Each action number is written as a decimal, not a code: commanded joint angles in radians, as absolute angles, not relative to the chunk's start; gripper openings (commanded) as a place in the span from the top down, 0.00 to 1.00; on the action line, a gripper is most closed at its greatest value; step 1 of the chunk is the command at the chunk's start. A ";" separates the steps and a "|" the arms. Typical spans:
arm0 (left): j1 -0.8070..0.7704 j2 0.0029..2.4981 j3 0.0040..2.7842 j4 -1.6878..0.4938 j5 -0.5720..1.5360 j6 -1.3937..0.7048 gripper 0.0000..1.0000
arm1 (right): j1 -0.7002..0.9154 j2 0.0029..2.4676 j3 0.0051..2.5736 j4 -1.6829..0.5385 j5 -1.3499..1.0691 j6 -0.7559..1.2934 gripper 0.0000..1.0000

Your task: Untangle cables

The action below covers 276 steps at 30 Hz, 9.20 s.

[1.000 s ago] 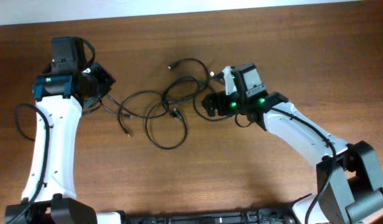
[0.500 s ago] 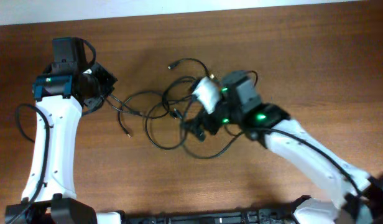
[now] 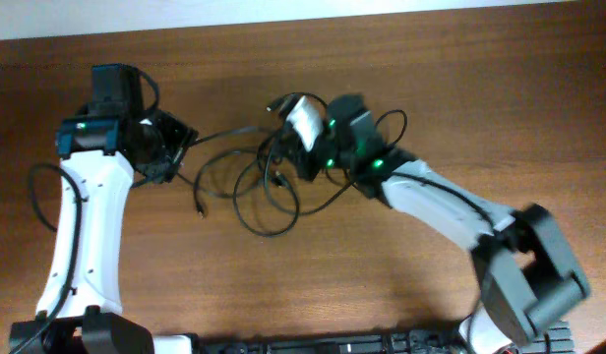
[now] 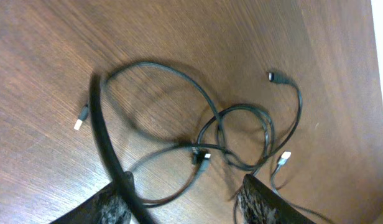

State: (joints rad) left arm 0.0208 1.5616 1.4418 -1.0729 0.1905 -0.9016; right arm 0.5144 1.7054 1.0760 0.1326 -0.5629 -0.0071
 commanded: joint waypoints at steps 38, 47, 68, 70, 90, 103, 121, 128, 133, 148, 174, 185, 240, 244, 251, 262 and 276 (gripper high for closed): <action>-0.416 2.115 1.242 -0.479 0.155 -0.825 0.55 | -0.538 2.069 1.778 -0.121 -0.206 -0.232 0.96; -0.416 2.115 1.242 -0.441 0.133 -0.825 0.53 | -0.518 2.260 1.799 0.029 -0.006 -0.236 0.89; -0.416 2.115 1.242 -0.435 0.133 -0.824 0.54 | -0.363 1.977 1.801 -0.705 -0.030 -0.184 0.01; -0.416 2.115 1.242 -0.439 0.134 -0.824 0.55 | -0.271 1.990 1.767 -0.810 -0.364 -0.086 0.01; 0.147 2.115 1.246 -0.794 -0.116 -0.657 1.00 | 0.047 1.415 1.407 -0.822 0.110 0.146 0.96; 0.210 2.115 1.244 -0.775 -0.087 -0.657 1.00 | -0.281 1.323 1.404 -1.057 1.174 0.881 0.96; 0.118 2.115 1.244 -0.746 -0.062 -0.657 0.88 | -0.471 2.107 1.459 -0.886 0.824 0.775 0.12; 0.081 2.115 1.244 -0.745 -0.056 -0.657 0.88 | -0.472 2.082 1.887 -1.215 0.545 0.525 0.01; 0.033 2.115 1.244 -0.727 0.091 -0.658 0.97 | -0.409 2.084 2.069 -1.287 -0.060 0.558 0.01; -0.277 1.948 1.315 -0.768 0.202 -0.611 0.94 | 0.290 2.100 1.768 -1.092 -0.210 0.337 0.01; -0.082 1.507 1.314 -0.990 -0.225 -0.601 0.01 | 0.098 1.990 2.115 -0.503 -0.143 -0.206 0.96; -0.082 1.507 1.314 -0.990 -0.225 -0.601 0.01 | -0.111 2.473 2.109 -0.617 -0.151 -0.285 0.84; -0.082 1.507 1.314 -0.990 -0.225 -0.601 0.01 | -0.191 2.380 2.214 -0.900 -0.740 -0.475 0.58; -0.082 1.507 1.314 -0.990 -0.225 -0.601 0.01 | -0.190 2.380 2.153 -0.900 -0.593 -0.471 0.17; -0.082 1.507 1.314 -0.990 -0.225 -0.601 0.01 | -0.191 2.284 2.154 -1.043 -0.653 -0.343 0.02; -0.082 1.507 1.314 -0.990 -0.225 -0.601 0.01 | -0.189 1.663 1.761 -1.227 -0.609 -0.432 0.02; -0.082 1.507 1.314 -0.990 -0.225 -0.601 0.01 | -0.189 0.437 0.957 -0.932 -0.597 -0.227 0.02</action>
